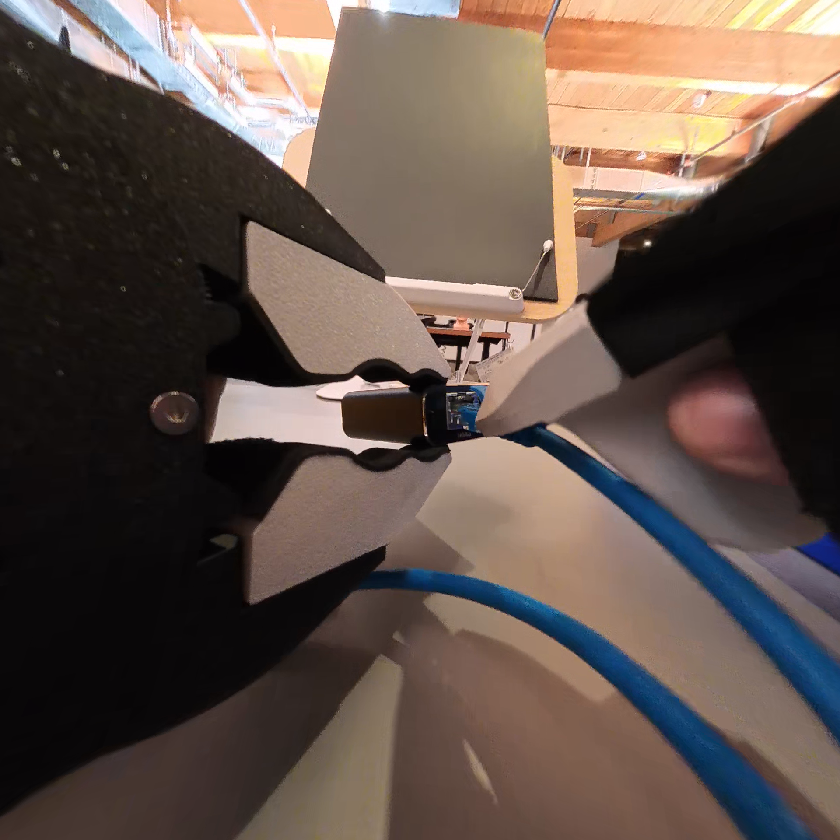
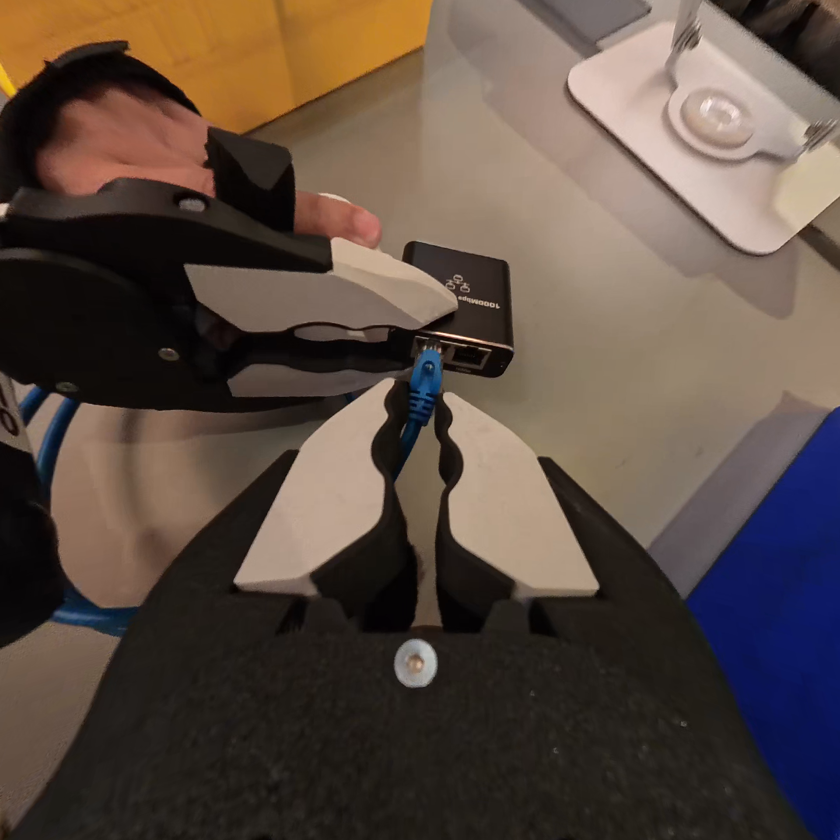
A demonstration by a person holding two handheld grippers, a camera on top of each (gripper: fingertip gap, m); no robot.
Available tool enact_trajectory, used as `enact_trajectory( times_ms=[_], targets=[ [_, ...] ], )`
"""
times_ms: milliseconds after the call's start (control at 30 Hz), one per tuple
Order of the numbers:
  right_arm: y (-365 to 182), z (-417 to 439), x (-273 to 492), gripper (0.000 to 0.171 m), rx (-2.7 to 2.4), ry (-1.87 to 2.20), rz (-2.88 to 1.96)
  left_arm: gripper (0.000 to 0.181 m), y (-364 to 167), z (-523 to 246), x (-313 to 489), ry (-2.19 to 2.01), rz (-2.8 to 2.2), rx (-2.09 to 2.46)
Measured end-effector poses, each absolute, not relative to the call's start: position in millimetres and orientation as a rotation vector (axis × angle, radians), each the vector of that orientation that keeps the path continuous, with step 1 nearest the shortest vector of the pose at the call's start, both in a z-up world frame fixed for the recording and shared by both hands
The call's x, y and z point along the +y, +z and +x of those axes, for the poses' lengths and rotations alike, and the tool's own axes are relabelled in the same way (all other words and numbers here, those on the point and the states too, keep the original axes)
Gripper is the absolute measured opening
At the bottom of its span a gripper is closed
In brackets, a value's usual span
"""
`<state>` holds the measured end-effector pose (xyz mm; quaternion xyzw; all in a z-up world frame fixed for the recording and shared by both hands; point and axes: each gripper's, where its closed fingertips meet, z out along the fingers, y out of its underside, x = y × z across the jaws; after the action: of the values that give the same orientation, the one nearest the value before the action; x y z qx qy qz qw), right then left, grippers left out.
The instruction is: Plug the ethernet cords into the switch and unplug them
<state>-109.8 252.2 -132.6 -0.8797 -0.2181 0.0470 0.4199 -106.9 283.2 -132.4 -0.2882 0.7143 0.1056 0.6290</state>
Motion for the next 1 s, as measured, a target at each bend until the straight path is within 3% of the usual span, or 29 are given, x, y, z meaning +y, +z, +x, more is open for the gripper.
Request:
enact_trajectory(
  times_ms=[367, 900, 1000],
  targets=[
    [-136.2, -108.0, 249.4, 0.010, -0.748, 0.022, -2.143, 0.023, -136.0, -105.1, 277.8, 0.259, -0.635, 1.653],
    [-154.8, -99.7, 238.5, 0.010, -0.726, 0.267, -2.348, 0.023, -151.1, -100.5, 264.3, 0.377, -0.456, 1.740],
    [-162.2, -96.5, 232.5, 0.011, -0.926, 0.102, -2.344, 0.023, -155.0, -99.5, 255.9, 0.337, -0.447, 1.753]
  ],
)
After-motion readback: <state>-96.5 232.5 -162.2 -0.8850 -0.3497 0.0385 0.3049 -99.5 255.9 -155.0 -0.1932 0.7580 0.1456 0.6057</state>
